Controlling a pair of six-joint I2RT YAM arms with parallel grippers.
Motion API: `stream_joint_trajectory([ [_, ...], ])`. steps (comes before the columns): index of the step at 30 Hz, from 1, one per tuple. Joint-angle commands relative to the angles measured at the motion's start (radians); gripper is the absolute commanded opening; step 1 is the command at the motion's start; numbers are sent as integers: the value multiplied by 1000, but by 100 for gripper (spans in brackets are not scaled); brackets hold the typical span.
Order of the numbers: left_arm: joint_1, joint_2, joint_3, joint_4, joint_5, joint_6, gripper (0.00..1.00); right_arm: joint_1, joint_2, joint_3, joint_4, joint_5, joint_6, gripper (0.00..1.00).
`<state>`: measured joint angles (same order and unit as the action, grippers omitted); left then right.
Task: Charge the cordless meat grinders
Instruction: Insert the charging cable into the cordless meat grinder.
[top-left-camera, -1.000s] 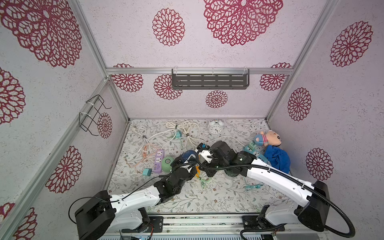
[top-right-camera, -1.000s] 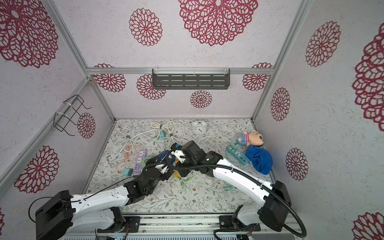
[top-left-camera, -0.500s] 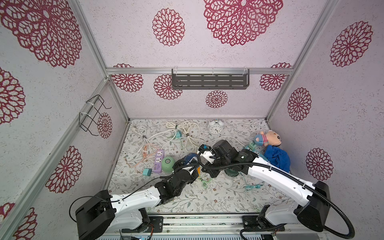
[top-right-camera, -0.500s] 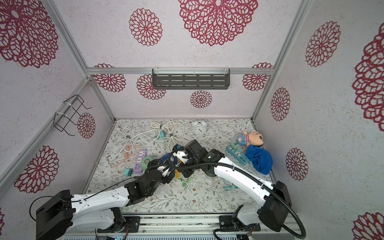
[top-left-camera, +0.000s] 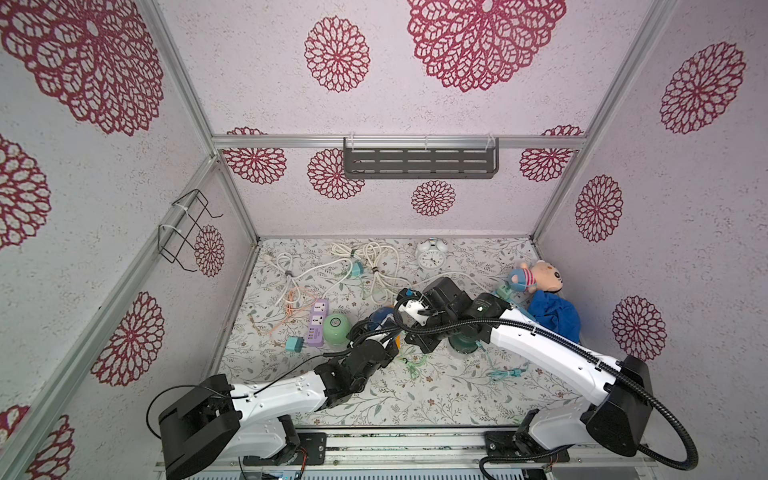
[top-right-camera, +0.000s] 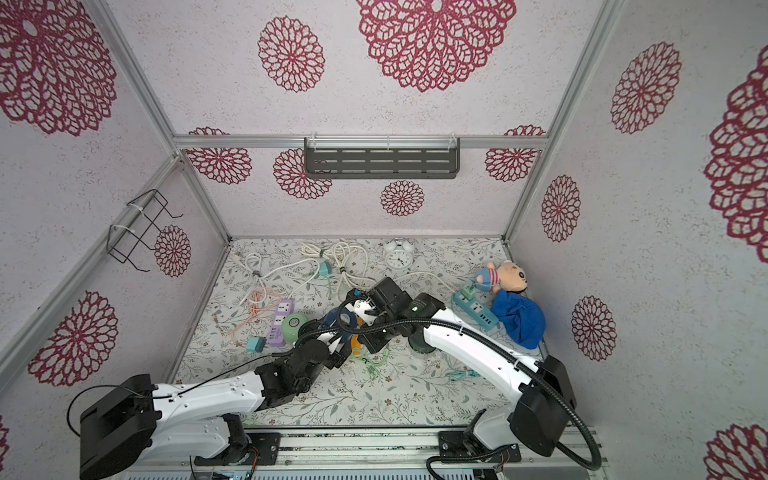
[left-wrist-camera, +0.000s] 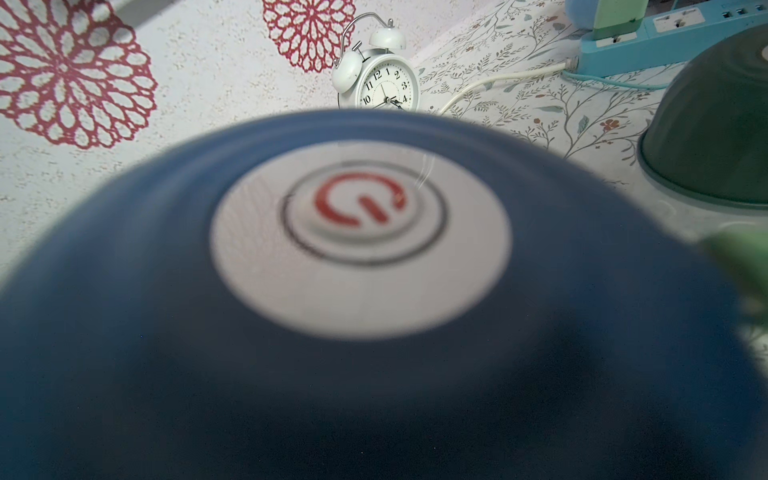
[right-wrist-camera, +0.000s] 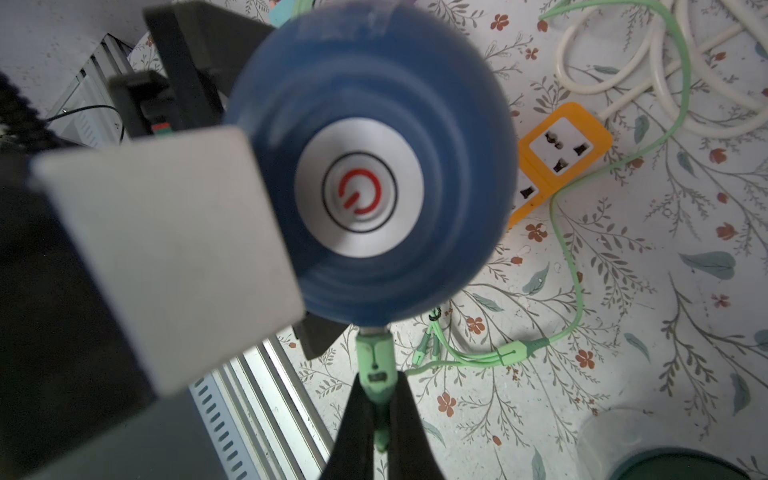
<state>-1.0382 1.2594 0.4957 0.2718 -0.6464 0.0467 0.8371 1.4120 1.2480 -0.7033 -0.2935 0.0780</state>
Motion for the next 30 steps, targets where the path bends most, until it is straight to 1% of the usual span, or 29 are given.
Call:
stream_joint_trajectory([
  [1,-85,15,31,30,135,72,78,-27,-16,71,282,41,19,0],
  [6,-79,18,23,65,109,73,79,-27,-32,54,233,26,-8,0],
  [9,-66,21,20,81,105,57,79,-28,-47,36,199,23,-25,6],
  [11,-52,21,20,90,109,41,79,-28,-57,23,177,23,-33,9],
  [13,-36,24,19,104,112,30,79,-28,-67,9,161,29,-37,9],
  [15,-17,30,20,124,119,17,79,-27,-82,-12,153,37,-40,13],
  [16,-8,35,20,134,122,11,79,-27,-89,-20,150,37,-40,19],
  [18,11,52,22,168,134,0,79,-27,-103,-35,135,36,-44,46],
  [19,19,61,24,183,138,-4,79,-27,-113,-43,129,44,-45,54],
  [20,27,75,25,203,144,-12,79,-27,-126,-55,127,57,-45,59],
  [22,44,99,26,247,153,-27,79,-29,-158,-82,126,96,-41,66],
  [25,74,146,27,323,176,-56,79,-36,-223,-124,125,153,-38,72],
  [28,105,210,46,399,210,-79,80,-63,-303,-167,128,229,-16,75],
  [30,124,269,83,439,239,-85,80,-94,-367,-196,139,290,18,76],
])
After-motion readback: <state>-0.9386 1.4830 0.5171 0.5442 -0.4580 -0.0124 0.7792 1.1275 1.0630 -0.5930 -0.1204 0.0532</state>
